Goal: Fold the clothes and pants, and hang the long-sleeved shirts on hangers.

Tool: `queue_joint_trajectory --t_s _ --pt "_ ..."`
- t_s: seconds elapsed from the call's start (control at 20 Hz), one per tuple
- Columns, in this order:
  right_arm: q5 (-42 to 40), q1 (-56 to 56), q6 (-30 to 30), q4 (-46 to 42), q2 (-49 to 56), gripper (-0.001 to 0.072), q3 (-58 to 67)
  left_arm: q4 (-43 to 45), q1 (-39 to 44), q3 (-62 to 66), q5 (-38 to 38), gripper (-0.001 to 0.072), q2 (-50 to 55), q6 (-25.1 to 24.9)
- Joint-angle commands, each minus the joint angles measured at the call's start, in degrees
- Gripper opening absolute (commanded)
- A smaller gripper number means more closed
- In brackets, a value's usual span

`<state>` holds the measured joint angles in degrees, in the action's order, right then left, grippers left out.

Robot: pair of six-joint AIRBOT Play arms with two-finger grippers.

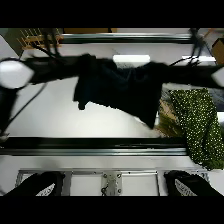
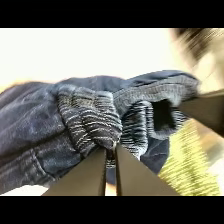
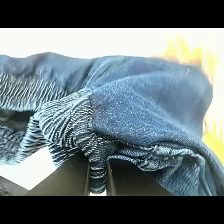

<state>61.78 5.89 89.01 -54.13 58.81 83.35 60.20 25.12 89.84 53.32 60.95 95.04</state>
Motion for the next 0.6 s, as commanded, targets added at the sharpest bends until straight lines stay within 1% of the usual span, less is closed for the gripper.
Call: queue_joint_trajectory --t_s 0.0,0.05,0.25,0.4,0.45,0.55 --pt "7.1 -1.5 -1.8 -0.2 -8.7 0.0018 13.1 0.2 5.0 7.5 0.5 0.0034 -9.6 0.1" --pt "7.1 -1.5 -1.6 -0.3 -10.4 0.0017 14.5 0.2 6.6 8.3 0.4 0.0034 -11.4 0.7" --pt "8.4 -1.5 6.3 -3.5 -14.1 0.0018 15.4 1.1 9.9 8.6 2.4 0.0034 -14.1 4.7" --pt "12.4 -1.5 9.7 -3.7 -11.3 0.0018 15.4 9.2 9.9 8.5 9.0 0.0034 -10.7 10.3" --pt "14.1 -1.5 9.8 -3.7 -9.4 0.0018 15.4 12.0 9.6 8.6 11.3 0.0034 -8.8 11.5" --pt "16.6 -0.9 8.8 -3.7 -4.0 0.0018 15.3 17.0 7.8 8.5 15.7 0.0034 -3.3 11.7"
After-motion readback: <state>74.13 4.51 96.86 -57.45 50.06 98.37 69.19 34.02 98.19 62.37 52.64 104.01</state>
